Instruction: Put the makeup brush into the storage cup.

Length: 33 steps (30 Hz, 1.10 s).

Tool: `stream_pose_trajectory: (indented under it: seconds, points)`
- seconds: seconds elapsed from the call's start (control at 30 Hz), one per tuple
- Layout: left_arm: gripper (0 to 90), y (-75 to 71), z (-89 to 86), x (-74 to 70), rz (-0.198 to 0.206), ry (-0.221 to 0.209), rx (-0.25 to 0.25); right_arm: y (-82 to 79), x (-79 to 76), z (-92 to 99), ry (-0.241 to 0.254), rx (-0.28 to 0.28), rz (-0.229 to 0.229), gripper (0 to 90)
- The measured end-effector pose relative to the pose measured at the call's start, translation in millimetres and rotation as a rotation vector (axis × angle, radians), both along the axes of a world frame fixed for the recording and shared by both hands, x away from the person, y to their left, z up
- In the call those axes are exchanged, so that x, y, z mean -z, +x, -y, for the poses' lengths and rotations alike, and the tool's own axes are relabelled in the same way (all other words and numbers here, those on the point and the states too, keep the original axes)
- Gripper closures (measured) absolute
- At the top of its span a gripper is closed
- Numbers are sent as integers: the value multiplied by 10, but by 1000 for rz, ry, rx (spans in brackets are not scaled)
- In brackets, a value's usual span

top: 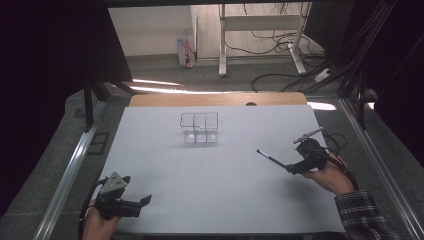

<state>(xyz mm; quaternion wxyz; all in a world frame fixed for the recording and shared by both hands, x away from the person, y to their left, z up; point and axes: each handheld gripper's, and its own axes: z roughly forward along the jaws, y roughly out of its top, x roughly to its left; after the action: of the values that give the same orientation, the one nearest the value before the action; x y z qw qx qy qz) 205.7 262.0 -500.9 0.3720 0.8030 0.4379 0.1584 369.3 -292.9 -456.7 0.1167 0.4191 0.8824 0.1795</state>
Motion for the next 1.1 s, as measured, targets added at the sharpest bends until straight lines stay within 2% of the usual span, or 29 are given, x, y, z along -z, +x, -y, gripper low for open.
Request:
stream_pose_trajectory:
  seconds: [0.53,0.83,1.1]
  points:
    - [9,-1,-5,1,1,-5,-2,152,31,-276,-33,-69,-22,310]
    - [10,0,-6,3,-1,-5,-1,197,64,-268,-41,-73,-26,374]
    - [10,-4,-6,5,-3,-3,-1,233,166,-249,-49,-81,-47,433]
